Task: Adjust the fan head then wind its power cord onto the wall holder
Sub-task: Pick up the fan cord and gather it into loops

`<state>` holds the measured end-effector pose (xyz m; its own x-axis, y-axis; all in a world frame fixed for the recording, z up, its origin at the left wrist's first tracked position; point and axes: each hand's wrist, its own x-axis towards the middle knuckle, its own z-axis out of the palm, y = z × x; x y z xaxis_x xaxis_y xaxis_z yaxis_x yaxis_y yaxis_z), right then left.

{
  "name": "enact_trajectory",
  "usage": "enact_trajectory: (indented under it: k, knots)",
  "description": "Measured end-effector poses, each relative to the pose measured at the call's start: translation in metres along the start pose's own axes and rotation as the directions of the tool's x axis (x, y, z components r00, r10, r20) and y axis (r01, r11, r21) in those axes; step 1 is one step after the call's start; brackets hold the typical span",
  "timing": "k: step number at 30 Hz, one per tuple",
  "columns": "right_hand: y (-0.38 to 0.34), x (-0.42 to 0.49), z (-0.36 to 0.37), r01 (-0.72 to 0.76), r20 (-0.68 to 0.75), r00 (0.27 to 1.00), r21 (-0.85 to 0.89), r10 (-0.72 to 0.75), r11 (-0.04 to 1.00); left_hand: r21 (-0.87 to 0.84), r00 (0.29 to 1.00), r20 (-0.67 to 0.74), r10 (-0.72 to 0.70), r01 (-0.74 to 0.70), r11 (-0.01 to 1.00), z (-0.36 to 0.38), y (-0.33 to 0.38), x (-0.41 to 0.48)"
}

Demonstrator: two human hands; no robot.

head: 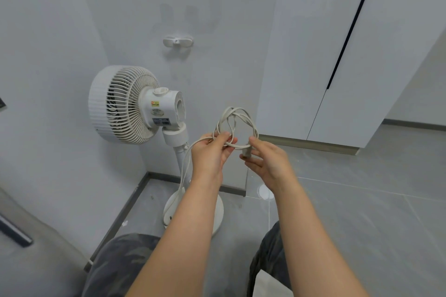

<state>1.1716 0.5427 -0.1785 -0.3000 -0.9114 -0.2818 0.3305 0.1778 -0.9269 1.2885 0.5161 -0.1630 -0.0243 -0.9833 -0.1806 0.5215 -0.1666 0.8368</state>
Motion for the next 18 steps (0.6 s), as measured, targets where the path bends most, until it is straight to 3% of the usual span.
enact_trajectory:
  k: [8, 11, 18]
  knots:
    - [-0.001, -0.007, 0.002, 0.050, -0.032, 0.998, -0.080, -0.053, 0.996, 0.248, 0.995, -0.061, 0.073, -0.056, 0.967, -0.001, 0.002, 0.000]
    - [-0.003, -0.008, 0.002, 0.058, -0.062, 0.996, -0.029, -0.060, 0.998, 0.351, 0.993, -0.046, 0.108, -0.085, 0.932, 0.000, 0.002, -0.001]
    - [-0.014, -0.017, 0.003, 0.098, 0.007, 0.995, -0.028, -0.098, 0.995, 0.551, 0.989, -0.020, 0.146, -0.111, 0.827, 0.003, 0.008, -0.003]
